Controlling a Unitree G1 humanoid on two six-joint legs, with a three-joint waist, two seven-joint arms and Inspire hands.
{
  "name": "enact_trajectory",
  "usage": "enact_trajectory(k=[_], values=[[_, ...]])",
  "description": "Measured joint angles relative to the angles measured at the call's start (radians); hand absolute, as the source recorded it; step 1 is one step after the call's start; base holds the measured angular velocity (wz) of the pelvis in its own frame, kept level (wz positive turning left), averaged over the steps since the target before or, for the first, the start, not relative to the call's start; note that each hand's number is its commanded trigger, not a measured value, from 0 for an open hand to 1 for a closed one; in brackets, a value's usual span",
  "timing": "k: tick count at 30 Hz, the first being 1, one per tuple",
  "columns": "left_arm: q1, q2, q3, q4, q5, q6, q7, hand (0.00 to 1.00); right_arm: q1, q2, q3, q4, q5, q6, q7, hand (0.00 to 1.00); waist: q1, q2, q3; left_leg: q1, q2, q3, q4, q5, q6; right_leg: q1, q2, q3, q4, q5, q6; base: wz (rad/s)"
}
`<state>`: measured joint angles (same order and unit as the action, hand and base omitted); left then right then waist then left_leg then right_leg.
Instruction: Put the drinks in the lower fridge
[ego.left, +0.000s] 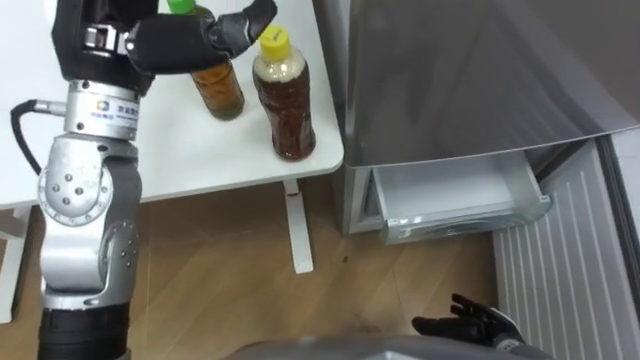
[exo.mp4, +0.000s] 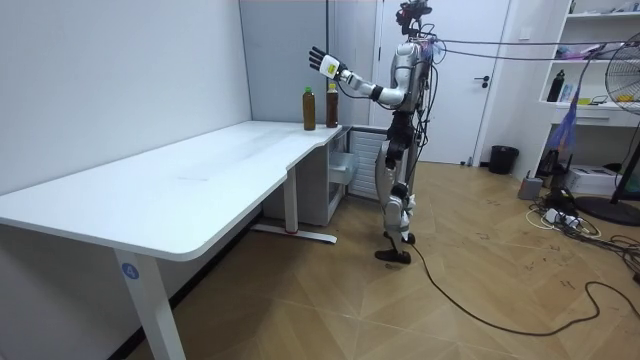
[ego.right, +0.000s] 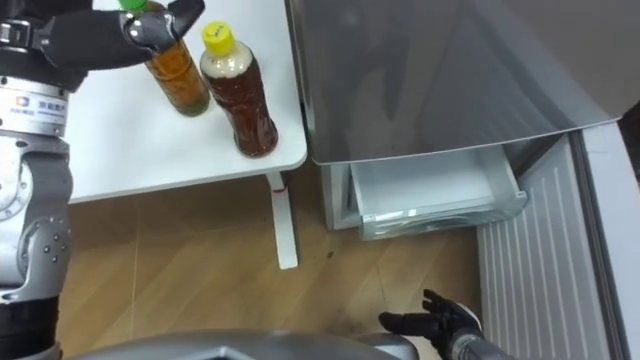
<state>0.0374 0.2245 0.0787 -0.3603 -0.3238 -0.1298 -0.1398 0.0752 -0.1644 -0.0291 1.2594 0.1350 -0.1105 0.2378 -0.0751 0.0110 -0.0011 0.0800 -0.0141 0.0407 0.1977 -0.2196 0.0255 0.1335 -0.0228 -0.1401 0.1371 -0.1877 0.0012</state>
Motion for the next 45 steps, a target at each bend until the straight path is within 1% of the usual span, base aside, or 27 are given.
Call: enact_trajectory(k=[2,5,10,12,14,15,16,18,22,28,30,34,36,38,42,45], values=[[0.000,0.000,-0.005,0.000,0.000,0.000,-0.031,0.00,-0.011,-0.001,-0.003,0.025,0.013,0.000,0.006,0.00,-0.004,0.000,-0.0026,0.001,-0.001,0.000,0.002,0.000,0.000,0.007,-0.001,0.000,0.000,0.000,0.000,0.00],[0.000,0.000,-0.005,-0.001,0.000,0.001,-0.064,0.00,-0.012,-0.001,-0.005,0.036,0.023,0.001,0.006,0.00,-0.005,-0.001,-0.0023,0.000,-0.001,0.000,0.005,0.000,0.000,0.009,-0.001,0.000,0.000,0.000,0.000,0.00],[0.000,0.000,-0.005,-0.001,0.000,0.001,-0.094,0.00,-0.021,-0.002,-0.006,0.052,0.027,0.002,0.006,0.00,-0.005,0.001,-0.0015,0.000,0.000,-0.002,0.006,0.000,0.000,0.009,-0.001,0.000,0.001,0.000,0.000,0.00],[0.000,-0.003,-0.005,-0.001,-0.001,0.001,-0.102,0.00,-0.025,-0.002,-0.010,0.060,0.028,0.002,0.006,0.00,-0.005,0.002,-0.0006,0.000,0.000,-0.003,0.006,0.000,0.000,0.010,-0.001,0.000,0.001,0.000,0.000,0.00],[0.000,-0.012,-0.005,-0.001,-0.001,0.001,-0.114,0.00,-0.027,-0.001,-0.012,0.062,0.028,0.002,0.006,0.00,-0.005,0.001,0.0014,0.000,0.000,-0.004,0.005,0.000,0.000,0.010,-0.001,-0.001,0.001,0.000,0.000,0.00],[0.000,-0.012,-0.005,-0.001,-0.003,0.001,-0.117,0.00,-0.028,-0.002,-0.012,0.063,0.028,0.002,0.005,0.00,-0.005,-0.001,0.0038,-0.002,0.000,-0.004,0.005,0.000,0.000,0.008,-0.001,0.000,0.001,0.000,0.000,0.00],[0.000,-0.012,-0.005,-0.001,-0.007,0.001,-0.119,0.00,-0.028,-0.002,-0.012,0.063,0.027,0.002,0.005,0.00,-0.004,0.000,0.0042,-0.002,0.000,-0.004,0.005,0.000,0.000,0.007,0.000,0.000,0.001,0.000,0.000,0.00],[0.000,-0.014,-0.004,-0.001,-0.039,0.004,-0.133,0.00,-0.029,-0.001,-0.013,0.063,0.027,0.002,0.005,0.00,-0.004,0.000,0.0096,-0.002,0.001,-0.004,0.004,0.000,0.000,0.007,0.000,0.000,0.002,0.000,0.000,0.00],[0.000,-0.015,-0.003,-0.001,-0.039,0.019,-0.138,0.00,-0.029,-0.001,-0.013,0.061,0.026,0.003,0.005,0.00,-0.002,-0.001,0.0105,-0.007,0.000,-0.003,0.003,0.000,0.000,0.000,-0.001,0.001,0.003,0.000,0.000,0.00],[0.000,-0.015,-0.004,0.008,-0.039,0.029,-0.138,0.00,-0.029,-0.001,-0.013,0.060,0.025,0.012,0.003,0.00,-0.001,-0.003,0.0118,0.001,0.000,-0.001,0.001,0.000,0.000,0.003,-0.001,0.001,0.006,0.000,0.000,0.00],[0.000,-0.015,-0.004,0.020,-0.039,0.033,-0.139,0.00,-0.029,-0.001,-0.013,0.059,0.025,0.018,0.002,0.00,-0.001,-0.002,0.0113,0.001,0.000,0.000,0.001,0.000,0.000,0.004,-0.001,0.001,0.006,0.000,0.000,0.00],[0.001,-0.016,-0.004,0.043,-0.038,0.060,-0.149,0.00,-0.030,-0.002,-0.013,0.058,0.025,0.026,0.001,0.00,-0.001,-0.001,0.0112,0.000,0.001,0.000,0.004,0.000,0.000,0.003,-0.001,0.001,0.010,0.000,0.000,0.00],[0.006,-0.016,-0.004,0.046,-0.038,0.063,-0.153,0.00,-0.029,-0.002,-0.015,0.054,0.022,0.027,0.001,0.00,-0.002,-0.001,0.0110,-0.001,0.001,0.000,0.005,0.000,0.000,0.002,0.000,0.001,0.014,0.000,0.000,0.00],[0.015,-0.016,-0.004,0.046,-0.038,0.066,-0.157,0.00,-0.028,-0.002,-0.015,0.052,0.022,0.027,0.001,0.00,-0.002,-0.001,0.0107,-0.002,0.001,0.000,0.003,0.000,0.000,0.003,0.000,0.001,0.014,0.000,0.000,0.00],[0.044,-0.016,-0.004,0.093,-0.037,0.068,-0.169,0.00,-0.026,-0.003,-0.015,0.054,0.027,0.027,0.002,0.00,-0.002,0.005,0.0060,0.004,0.001,0.001,0.002,0.000,0.000,0.008,0.000,0.002,0.014,0.000,0.000,0.00],[0.057,-0.017,-0.004,0.121,-0.037,0.088,-0.175,0.00,-0.025,-0.003,-0.015,0.055,0.032,0.027,0.003,0.00,-0.002,0.005,0.0062,0.002,0.002,0.000,0.006,0.000,0.000,0.008,0.001,0.002,0.014,0.000,0.000,0.00]])
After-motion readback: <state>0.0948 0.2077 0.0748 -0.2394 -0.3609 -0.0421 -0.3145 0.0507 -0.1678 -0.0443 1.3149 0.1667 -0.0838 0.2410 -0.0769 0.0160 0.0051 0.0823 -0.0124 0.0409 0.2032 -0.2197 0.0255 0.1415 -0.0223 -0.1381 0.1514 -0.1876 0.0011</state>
